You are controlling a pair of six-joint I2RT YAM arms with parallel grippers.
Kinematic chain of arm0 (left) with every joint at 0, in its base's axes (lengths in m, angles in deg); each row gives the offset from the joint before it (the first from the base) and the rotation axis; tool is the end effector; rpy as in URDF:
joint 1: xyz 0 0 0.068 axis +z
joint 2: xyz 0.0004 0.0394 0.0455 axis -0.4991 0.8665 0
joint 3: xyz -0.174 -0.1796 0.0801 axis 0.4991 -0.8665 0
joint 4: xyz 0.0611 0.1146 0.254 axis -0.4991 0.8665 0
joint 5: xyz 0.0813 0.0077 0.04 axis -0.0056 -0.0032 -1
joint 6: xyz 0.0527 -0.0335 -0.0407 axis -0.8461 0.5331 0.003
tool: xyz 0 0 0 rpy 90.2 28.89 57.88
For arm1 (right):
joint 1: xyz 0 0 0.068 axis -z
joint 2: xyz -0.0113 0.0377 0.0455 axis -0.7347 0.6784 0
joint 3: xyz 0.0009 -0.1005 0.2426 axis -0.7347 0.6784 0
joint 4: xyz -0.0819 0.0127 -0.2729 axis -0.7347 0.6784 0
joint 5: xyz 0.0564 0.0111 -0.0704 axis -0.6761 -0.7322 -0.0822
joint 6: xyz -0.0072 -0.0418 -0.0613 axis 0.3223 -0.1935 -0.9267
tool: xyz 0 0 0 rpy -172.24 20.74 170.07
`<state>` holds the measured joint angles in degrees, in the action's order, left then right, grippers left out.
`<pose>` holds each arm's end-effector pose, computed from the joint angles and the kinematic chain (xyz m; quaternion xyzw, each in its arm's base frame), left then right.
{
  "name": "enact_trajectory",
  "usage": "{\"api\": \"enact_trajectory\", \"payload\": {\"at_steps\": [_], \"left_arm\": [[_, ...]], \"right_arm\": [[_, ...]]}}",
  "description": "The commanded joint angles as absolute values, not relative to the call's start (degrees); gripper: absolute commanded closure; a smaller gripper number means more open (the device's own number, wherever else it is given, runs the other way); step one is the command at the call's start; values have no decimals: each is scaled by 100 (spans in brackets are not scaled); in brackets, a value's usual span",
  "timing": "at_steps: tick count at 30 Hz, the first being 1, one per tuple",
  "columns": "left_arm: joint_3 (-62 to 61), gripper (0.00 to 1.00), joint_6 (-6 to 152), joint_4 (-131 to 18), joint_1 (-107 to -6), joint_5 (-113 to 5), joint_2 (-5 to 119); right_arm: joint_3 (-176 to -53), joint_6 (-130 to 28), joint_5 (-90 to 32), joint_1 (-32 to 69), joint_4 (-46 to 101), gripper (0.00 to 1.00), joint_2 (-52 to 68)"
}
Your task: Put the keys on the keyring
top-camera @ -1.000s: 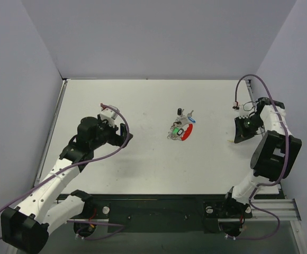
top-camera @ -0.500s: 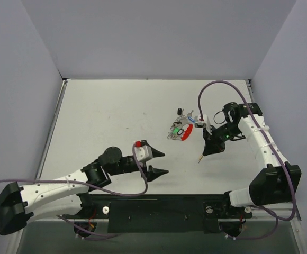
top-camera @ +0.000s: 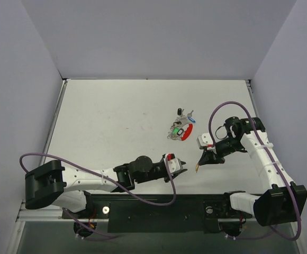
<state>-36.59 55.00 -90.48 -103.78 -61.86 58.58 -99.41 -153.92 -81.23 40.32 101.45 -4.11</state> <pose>0.0950 -0.3287 0.2158 0.4768 0.5628 -0.3762 0.5607 0.2101 0.0799 0.2642 -0.6968 0.5152 0.3173 0.3852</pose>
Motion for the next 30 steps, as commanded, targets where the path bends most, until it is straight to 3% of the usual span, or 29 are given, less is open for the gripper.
{"api": "enact_trajectory", "payload": {"at_steps": [1,30], "left_arm": [[-3202,63,5414,-9782,-10412,-6260,6077],[-2877,74,5493,-10450,-10421,-6136,7079]], "right_arm": [[-9799,-16373,-8593,4016,11684,100,-491],[-9666,-16567,-8690,4008,11667,100,-298]]}}
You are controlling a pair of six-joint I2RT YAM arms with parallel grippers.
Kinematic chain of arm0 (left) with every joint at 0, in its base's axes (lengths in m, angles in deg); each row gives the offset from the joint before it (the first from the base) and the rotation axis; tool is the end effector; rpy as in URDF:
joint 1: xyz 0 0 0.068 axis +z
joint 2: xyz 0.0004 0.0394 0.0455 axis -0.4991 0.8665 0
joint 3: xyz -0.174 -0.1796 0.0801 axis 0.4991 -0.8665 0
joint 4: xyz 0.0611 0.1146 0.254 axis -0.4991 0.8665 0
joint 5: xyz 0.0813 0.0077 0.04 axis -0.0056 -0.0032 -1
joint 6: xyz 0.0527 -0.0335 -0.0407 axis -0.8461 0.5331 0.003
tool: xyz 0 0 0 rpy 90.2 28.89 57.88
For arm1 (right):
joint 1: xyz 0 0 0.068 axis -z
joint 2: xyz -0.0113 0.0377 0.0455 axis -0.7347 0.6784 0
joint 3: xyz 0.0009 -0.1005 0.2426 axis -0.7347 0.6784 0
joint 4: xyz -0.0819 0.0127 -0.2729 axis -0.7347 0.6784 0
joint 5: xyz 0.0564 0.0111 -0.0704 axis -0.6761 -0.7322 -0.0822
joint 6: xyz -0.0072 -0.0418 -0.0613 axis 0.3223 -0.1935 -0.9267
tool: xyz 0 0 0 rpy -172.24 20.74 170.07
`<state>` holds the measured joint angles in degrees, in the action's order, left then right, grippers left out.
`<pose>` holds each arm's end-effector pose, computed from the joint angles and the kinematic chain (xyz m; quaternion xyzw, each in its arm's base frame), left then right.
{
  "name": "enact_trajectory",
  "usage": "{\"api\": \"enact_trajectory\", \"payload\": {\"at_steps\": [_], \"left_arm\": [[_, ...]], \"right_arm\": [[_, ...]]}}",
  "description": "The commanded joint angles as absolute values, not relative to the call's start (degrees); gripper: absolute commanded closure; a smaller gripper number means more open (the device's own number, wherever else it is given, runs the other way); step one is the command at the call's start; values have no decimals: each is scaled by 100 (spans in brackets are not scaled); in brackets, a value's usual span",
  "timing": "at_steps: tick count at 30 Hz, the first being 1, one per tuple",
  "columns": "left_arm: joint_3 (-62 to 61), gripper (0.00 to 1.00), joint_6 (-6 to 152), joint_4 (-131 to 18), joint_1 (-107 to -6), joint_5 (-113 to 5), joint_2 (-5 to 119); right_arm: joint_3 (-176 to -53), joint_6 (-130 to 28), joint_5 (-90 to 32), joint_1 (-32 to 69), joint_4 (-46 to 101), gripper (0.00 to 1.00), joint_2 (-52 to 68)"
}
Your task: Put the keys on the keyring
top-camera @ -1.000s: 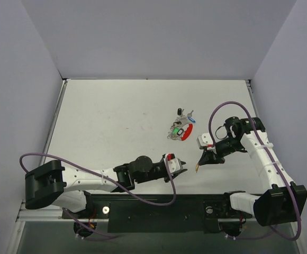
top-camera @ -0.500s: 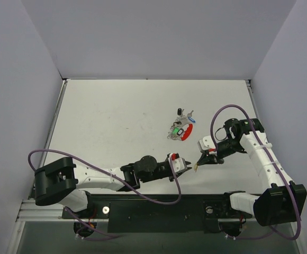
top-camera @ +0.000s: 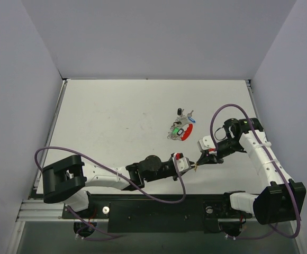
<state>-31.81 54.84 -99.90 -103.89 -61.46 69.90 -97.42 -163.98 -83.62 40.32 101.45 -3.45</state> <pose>0.1031 -0.3610 0.2022 0.4689 0.5469 -0.3882 0.5747 0.2082 0.0810 0.2542 -0.7253 0.4559 0.3099 0.4124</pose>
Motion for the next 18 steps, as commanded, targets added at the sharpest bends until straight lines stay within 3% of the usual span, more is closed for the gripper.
{"api": "enact_trajectory", "payload": {"at_steps": [1,18], "left_arm": [[-2877,74,5502,-10450,-10421,-6154,7097],[-2850,75,5660,-10582,-10421,-6083,7273]], "right_arm": [[-9666,-16576,-8690,4008,11667,100,-281],[-9658,-16567,-8760,3999,11675,100,-281]]}}
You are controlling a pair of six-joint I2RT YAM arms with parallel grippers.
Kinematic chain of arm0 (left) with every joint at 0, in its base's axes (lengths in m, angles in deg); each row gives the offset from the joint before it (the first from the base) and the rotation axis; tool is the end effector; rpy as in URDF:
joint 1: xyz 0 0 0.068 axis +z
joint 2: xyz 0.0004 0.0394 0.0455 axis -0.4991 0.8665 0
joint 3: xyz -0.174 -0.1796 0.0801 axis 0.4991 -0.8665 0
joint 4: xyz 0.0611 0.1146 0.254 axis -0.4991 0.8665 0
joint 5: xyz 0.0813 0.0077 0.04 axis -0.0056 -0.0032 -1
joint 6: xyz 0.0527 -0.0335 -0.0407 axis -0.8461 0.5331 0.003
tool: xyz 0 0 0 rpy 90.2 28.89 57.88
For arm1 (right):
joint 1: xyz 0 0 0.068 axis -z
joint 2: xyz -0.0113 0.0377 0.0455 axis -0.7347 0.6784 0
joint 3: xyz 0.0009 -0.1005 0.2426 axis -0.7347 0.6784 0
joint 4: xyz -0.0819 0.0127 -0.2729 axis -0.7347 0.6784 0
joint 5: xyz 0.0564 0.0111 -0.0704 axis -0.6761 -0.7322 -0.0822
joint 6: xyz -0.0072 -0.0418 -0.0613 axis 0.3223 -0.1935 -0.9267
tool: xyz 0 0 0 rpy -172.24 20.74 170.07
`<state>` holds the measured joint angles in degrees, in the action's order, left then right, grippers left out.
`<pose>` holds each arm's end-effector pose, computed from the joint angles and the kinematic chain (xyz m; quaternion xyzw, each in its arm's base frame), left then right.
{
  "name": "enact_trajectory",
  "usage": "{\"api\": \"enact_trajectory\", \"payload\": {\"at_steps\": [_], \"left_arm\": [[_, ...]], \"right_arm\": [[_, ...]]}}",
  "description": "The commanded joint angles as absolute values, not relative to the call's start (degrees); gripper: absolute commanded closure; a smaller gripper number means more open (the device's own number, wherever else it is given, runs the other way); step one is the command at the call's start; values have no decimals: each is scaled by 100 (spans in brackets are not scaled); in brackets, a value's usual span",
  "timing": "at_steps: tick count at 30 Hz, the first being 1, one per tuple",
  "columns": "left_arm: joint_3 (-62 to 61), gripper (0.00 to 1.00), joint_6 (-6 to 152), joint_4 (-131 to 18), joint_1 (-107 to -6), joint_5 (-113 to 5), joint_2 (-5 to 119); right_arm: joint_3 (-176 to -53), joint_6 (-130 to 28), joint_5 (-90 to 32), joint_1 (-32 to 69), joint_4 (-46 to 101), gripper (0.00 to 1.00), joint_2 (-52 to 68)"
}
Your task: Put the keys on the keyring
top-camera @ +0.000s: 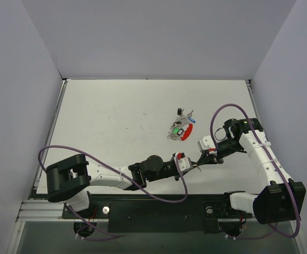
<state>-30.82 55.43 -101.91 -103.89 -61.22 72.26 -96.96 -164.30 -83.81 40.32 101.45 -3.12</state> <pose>0.1047 -0.3674 0.1984 0.4647 0.5454 -0.3946 0.5752 0.2082 0.0811 0.2510 -0.7241 0.4565 0.3142 0.4106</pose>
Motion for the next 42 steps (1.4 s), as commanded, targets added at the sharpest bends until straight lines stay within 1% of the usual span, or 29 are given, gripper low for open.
{"api": "enact_trajectory", "payload": {"at_steps": [1,8,17,23,25,28,29,30,31,34,36,38,39,42], "left_arm": [[-2850,75,5669,-10599,-10421,-6083,7264],[-2772,77,5800,-10634,-10421,-6128,7299],[-2666,75,6108,-10643,-10421,-6171,7360],[-2648,76,6363,-10617,-10421,-6365,7308],[-2648,80,6424,-10582,-10421,-6382,7282],[-2701,80,6495,-10626,-10412,-6391,7194],[-2736,86,6512,-10643,-10412,-6391,7167],[-2745,89,6547,-10661,-10412,-6426,7132],[-2788,95,6547,-10696,-10412,-6418,7123],[-2833,97,6591,-10784,-10412,-6382,7114],[-2842,96,6626,-10837,-10412,-6347,7114],[-2868,91,6644,-10898,-10412,-6312,7106],[-2868,86,6653,-10933,-10403,-6312,7114],[-2886,79,6688,-10951,-10412,-6286,7097]], "right_arm": [[-9658,-16567,-8760,3999,11675,100,-281],[-9640,-16584,-8778,3999,11675,100,-272],[-9622,-16585,-8787,3981,11684,100,-263],[-9614,-16593,-8778,3981,11667,100,-263],[-9605,-16593,-8778,3981,11666,100,-245],[-9605,-16593,-8778,3981,11667,100,-219],[-9596,-16593,-8778,3981,11649,100,-210],[-9596,-16576,-8778,3981,11658,100,-219],[-9596,-16584,-8786,3981,11649,100,-202],[-9596,-16567,-8795,3981,11649,100,-193],[-9605,-16549,-8804,3981,11640,100,-193],[-9605,-16532,-8813,3981,11640,100,-193],[-9614,-16523,-8822,3981,11623,100,-175],[-9614,-16497,-8822,3990,11631,100,-166]]}}
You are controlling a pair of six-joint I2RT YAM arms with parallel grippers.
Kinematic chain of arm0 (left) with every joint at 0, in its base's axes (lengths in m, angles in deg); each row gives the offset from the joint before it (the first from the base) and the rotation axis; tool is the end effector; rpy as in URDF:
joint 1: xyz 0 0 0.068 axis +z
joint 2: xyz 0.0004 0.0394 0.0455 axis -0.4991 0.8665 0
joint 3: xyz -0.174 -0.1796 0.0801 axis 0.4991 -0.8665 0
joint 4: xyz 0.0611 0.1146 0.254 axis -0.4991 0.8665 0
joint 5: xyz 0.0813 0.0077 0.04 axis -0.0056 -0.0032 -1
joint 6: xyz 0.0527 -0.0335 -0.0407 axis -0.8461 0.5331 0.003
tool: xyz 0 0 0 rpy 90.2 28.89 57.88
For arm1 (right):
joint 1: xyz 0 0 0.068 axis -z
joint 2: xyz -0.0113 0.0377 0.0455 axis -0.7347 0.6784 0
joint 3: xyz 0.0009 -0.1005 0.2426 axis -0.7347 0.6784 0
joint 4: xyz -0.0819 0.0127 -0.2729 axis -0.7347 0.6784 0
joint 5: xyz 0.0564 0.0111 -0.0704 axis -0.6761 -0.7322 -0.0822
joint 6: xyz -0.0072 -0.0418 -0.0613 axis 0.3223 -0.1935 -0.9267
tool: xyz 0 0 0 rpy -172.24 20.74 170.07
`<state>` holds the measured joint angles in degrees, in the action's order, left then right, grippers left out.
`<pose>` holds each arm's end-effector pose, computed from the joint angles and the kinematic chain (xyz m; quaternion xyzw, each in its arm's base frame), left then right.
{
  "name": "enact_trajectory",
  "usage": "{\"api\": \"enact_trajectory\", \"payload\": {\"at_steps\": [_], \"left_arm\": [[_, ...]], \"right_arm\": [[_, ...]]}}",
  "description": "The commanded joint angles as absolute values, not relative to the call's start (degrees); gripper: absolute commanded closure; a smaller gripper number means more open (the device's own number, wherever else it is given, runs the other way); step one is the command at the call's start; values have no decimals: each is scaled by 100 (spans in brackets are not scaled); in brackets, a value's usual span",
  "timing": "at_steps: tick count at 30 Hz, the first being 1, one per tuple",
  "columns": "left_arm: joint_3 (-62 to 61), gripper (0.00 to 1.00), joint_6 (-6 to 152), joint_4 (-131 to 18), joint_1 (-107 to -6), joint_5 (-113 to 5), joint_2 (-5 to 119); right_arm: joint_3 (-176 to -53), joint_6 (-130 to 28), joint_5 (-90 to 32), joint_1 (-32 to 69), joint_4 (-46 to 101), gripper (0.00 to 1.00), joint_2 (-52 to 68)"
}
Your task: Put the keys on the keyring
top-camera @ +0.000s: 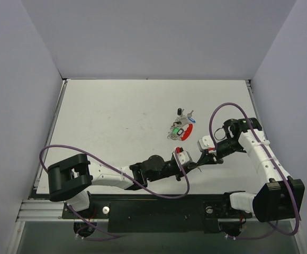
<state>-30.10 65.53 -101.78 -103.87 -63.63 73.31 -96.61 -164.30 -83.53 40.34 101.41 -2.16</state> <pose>0.1084 -0.3702 0.1959 0.4044 0.5949 -0.4301 0.5456 0.2099 0.0811 0.2457 -0.7221 0.4622 0.3201 0.4031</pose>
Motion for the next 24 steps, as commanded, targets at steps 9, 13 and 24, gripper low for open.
{"api": "enact_trajectory", "payload": {"at_steps": [9,13,24], "left_arm": [[-2851,100,6697,-10934,-10403,-6242,7141],[-2842,100,6706,-10811,-10377,-6242,7106],[-2534,100,6996,-8993,-10069,-5759,6649]], "right_arm": [[-9614,-16418,-8839,3990,11596,100,-158],[-9605,-16356,-8848,3990,11579,100,-157],[-9614,-16154,-8813,4016,11491,86,-131]]}}
